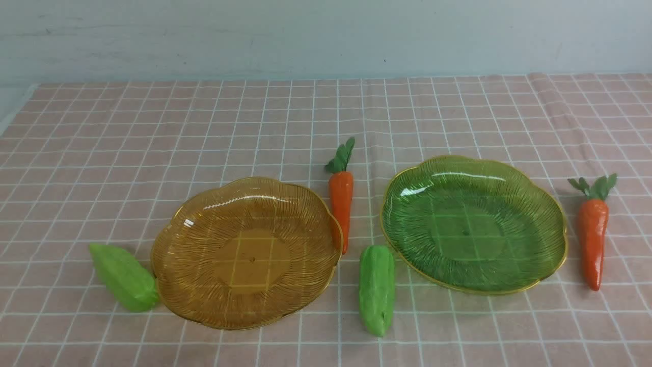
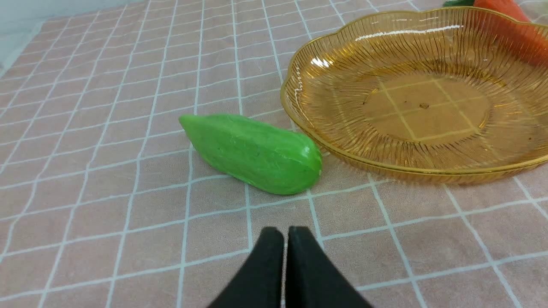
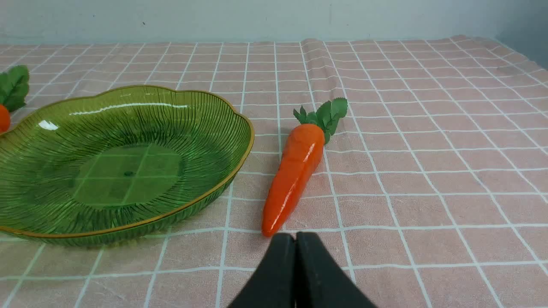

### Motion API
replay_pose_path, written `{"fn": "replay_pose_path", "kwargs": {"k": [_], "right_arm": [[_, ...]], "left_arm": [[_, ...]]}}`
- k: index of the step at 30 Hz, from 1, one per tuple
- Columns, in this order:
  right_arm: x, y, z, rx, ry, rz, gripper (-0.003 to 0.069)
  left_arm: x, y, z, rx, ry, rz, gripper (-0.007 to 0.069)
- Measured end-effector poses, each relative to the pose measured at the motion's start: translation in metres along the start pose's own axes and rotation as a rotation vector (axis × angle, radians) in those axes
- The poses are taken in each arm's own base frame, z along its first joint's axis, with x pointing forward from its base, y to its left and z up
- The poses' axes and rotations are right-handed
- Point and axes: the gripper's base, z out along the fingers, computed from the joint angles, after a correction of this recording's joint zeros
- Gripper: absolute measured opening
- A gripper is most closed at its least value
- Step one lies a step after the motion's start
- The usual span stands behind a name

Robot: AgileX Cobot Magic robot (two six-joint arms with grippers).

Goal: Put different types of vegetables on the plate.
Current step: 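Put the green cucumber next to the left plate into that plate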

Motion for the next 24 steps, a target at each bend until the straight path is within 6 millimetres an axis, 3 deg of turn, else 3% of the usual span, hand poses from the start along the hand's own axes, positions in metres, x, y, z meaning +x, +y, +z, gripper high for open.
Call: {"fn": "replay_pose_path", "kwargs": {"k": [20, 24], "right_arm": [[0.000, 0.000, 0.000, 0.000, 0.000, 0.000, -0.0015], [0.000, 0.000, 0.000, 0.000, 0.000, 0.000, -0.0015]], "left_arm": [[-0.001, 0.000, 0.000, -0.001, -0.008, -0.004, -0.0003], [-0.011, -0.002, -0.001, 0.033, -0.121, -0.226, -0.0003]]}}
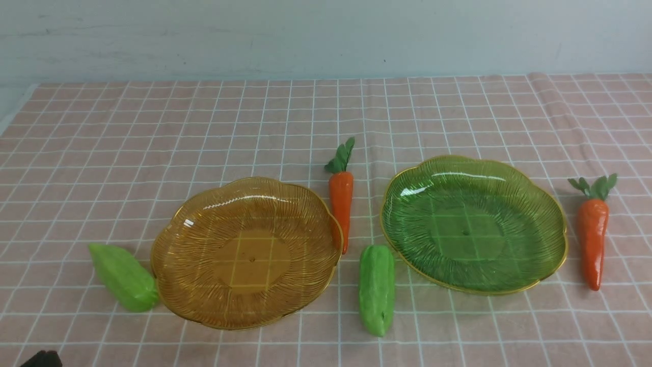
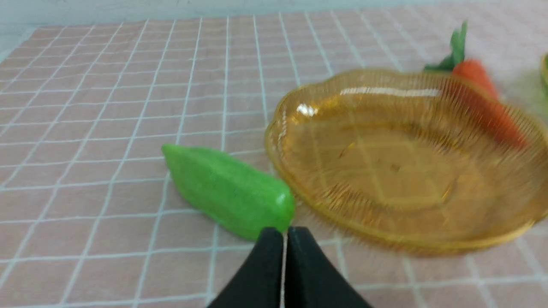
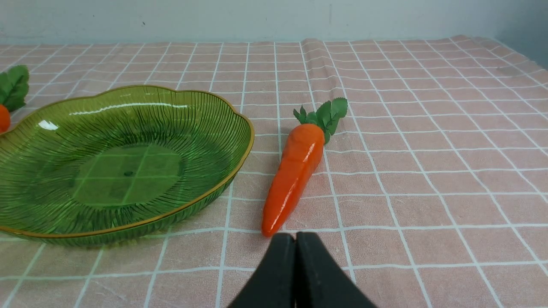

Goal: Put different types of vegetables on the plate.
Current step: 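Put the green cucumber next to the left plate into that plate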

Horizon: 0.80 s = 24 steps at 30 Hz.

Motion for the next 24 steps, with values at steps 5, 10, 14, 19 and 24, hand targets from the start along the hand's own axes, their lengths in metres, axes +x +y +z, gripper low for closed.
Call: {"fn": "replay_pose_path", "kwargs": {"k": [5, 10, 14, 19, 24], "right_arm": [[0.000, 0.000, 0.000, 0.000, 0.000, 0.000, -0.0015], [0.000, 0.000, 0.000, 0.000, 0.000, 0.001, -0.0015], [-0.005, 0.002, 0.000, -0.024, -0.059, 0.101, -0.0015], [-0.018, 0.004, -0.002, -0.074, -0.197, 0.322, -0.0015], [-0.031, 0.001, -0.005, -0.121, -0.340, 0.585, -0.0015]], "left_arm": [[-0.010, -0.002, -0.001, 0.034, -0.104, -0.252, -0.0003], [-0.025, 0.002, -0.004, 0.038, -0.283, -0.440, -0.0003], [-0.043, 0.009, -0.011, 0.020, -0.463, -0.540, -0.0003], [-0.084, -0.002, -0.028, 0.088, -0.522, -0.531, -0.0003], [-0.149, -0.034, -0.021, 0.188, -0.192, -0.318, -0.0003]]}}
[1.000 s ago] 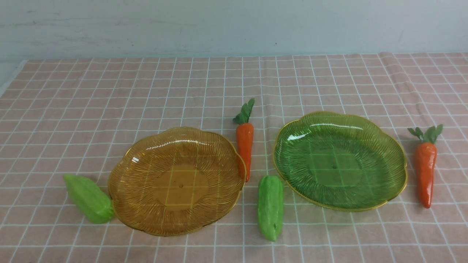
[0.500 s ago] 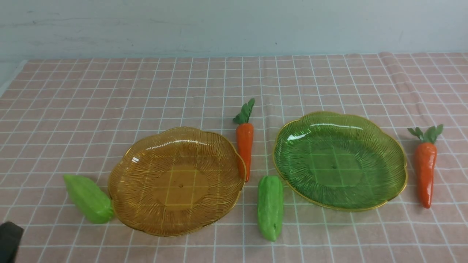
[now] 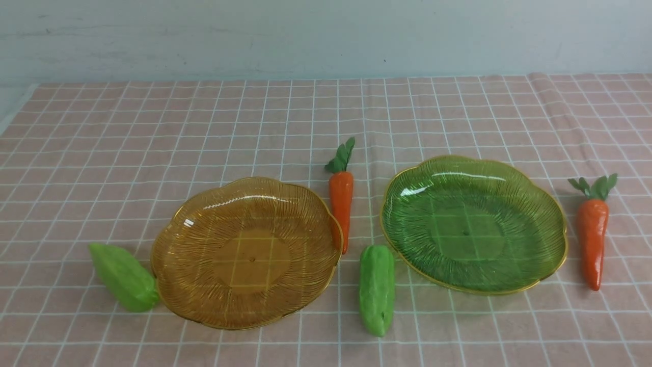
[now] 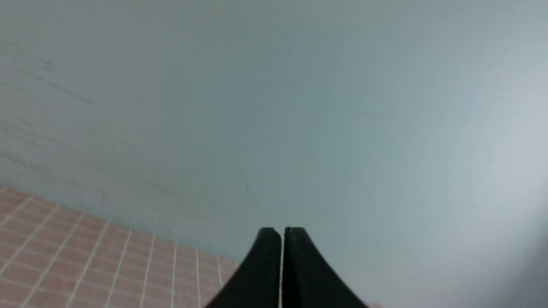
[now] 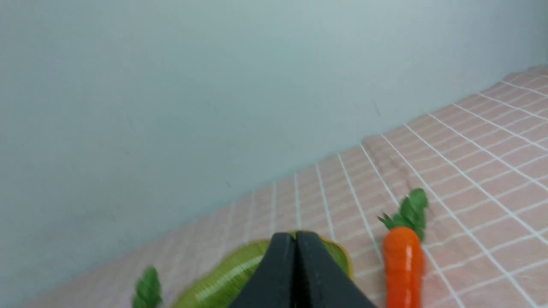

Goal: Put different types of vegetables on the plate.
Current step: 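Put the green cucumber next to the left plate into that plate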

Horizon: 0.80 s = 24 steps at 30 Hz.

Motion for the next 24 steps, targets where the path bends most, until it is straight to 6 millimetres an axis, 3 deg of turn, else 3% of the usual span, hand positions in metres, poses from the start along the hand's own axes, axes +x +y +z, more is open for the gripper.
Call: {"fn": "replay_pose_path", "kwargs": {"k": [6, 9, 10, 13, 18, 24], "right_arm": [[-0.001, 0.000, 0.000, -0.001, -0.006, 0.020, -0.0015], [0.000, 0.000, 0.000, 0.004, 0.011, 0.035, -0.0015], [0.000, 0.001, 0.000, 0.005, 0.017, 0.036, -0.0015], [-0.005, 0.010, -0.002, 0.021, 0.133, 0.037, -0.0015], [-0.050, 0.051, -0.001, 0.034, 0.351, -0.090, -0.0015], [-0.081, 0.079, 0.021, 0.056, 0.654, -0.307, -0.0015]], "left_arm": [[0.009, 0.007, 0.053, -0.093, 0.422, 0.073, -0.0004], [0.025, 0.026, 0.086, -0.203, 0.612, 0.079, -0.0004], [0.027, 0.028, 0.088, -0.207, 0.625, 0.076, -0.0004], [0.038, 0.051, 0.115, -0.354, 0.771, -0.006, -0.0003], [0.041, 0.097, 0.150, -0.539, 0.882, -0.113, -0.0003], [0.043, 0.127, 0.174, -0.609, 0.896, -0.210, 0.0000]]}}
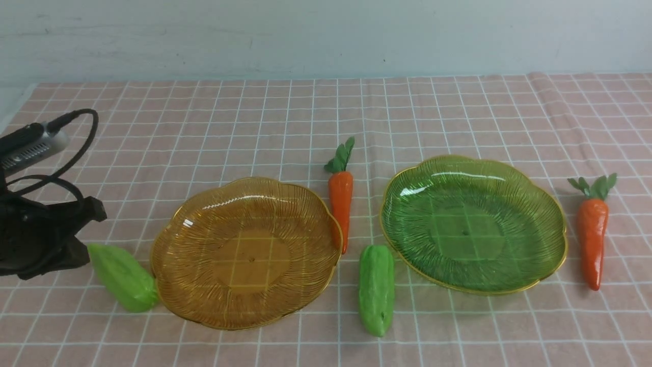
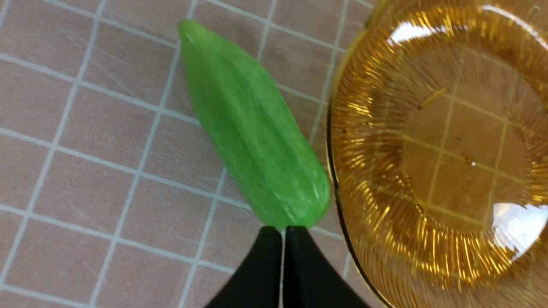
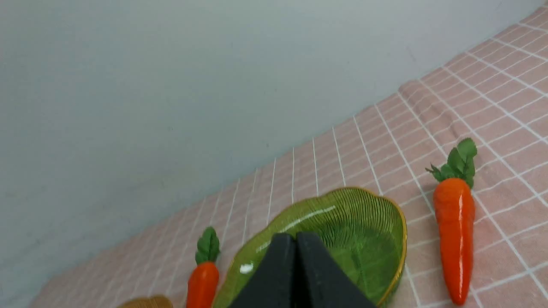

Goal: Put different types of vegetables on the plate.
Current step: 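Put the green cucumber next to the left plate into that plate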

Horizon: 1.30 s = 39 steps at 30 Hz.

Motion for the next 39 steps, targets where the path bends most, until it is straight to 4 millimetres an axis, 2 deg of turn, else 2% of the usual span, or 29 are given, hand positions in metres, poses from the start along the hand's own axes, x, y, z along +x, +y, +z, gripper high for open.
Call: {"fn": "replay_pose_path", "kwargs": {"k": [5, 8, 11, 12, 14, 16, 20, 26, 30, 33, 34, 37, 39], "right_arm": [[-0.009, 0.003, 0.011, -0.015, 0.124, -0.048, -0.0015], [-0.009, 0.005, 0.014, -0.036, 0.153, -0.041, -0.0015], [-0.009, 0.006, 0.014, -0.046, 0.153, -0.052, -0.0015], [-0.009, 0.006, 0.014, -0.048, 0.152, -0.056, -0.0015], [-0.009, 0.006, 0.014, -0.049, 0.152, -0.058, -0.0015], [-0.009, 0.006, 0.014, -0.050, 0.151, -0.060, -0.0015], [-0.009, 0.006, 0.014, -0.051, 0.151, -0.058, -0.0015], [-0.011, 0.004, 0.015, -0.023, 0.142, -0.059, -0.0015], [-0.018, -0.004, 0.025, 0.071, 0.180, -0.038, -0.0015], [-0.034, -0.013, 0.048, 0.166, 0.252, -0.027, -0.0015], [-0.040, -0.016, 0.058, 0.189, 0.280, -0.024, -0.0015], [-0.054, -0.022, 0.089, 0.234, 0.346, -0.005, -0.0015], [-0.059, -0.025, 0.112, 0.250, 0.402, 0.011, -0.0015]], "left_arm": [[-0.013, 0.002, 0.023, -0.011, 0.009, -0.004, 0.0071], [-0.017, 0.006, 0.040, -0.026, 0.003, -0.011, 0.0219], [-0.020, 0.010, 0.058, -0.032, 0.002, -0.044, 0.0454], [-0.020, 0.010, 0.063, -0.032, 0.007, -0.058, 0.0511], [-0.019, 0.013, 0.073, -0.037, 0.023, -0.079, 0.0594], [-0.019, 0.016, 0.082, -0.046, 0.039, -0.088, 0.0626], [-0.017, 0.020, 0.098, -0.058, 0.061, -0.115, 0.0608], [-0.022, 0.024, 0.095, -0.077, 0.054, -0.080, 0.0318], [-0.033, 0.023, 0.076, -0.102, 0.052, 0.016, 0.0294], [-0.048, 0.004, 0.050, -0.065, 0.006, 0.083, 0.0293], [-0.053, -0.009, 0.039, -0.037, -0.018, 0.143, 0.0293], [-0.051, -0.045, 0.025, 0.043, -0.025, 0.294, 0.0293], [-0.038, -0.075, 0.024, 0.108, -0.006, 0.438, 0.0293]]}}
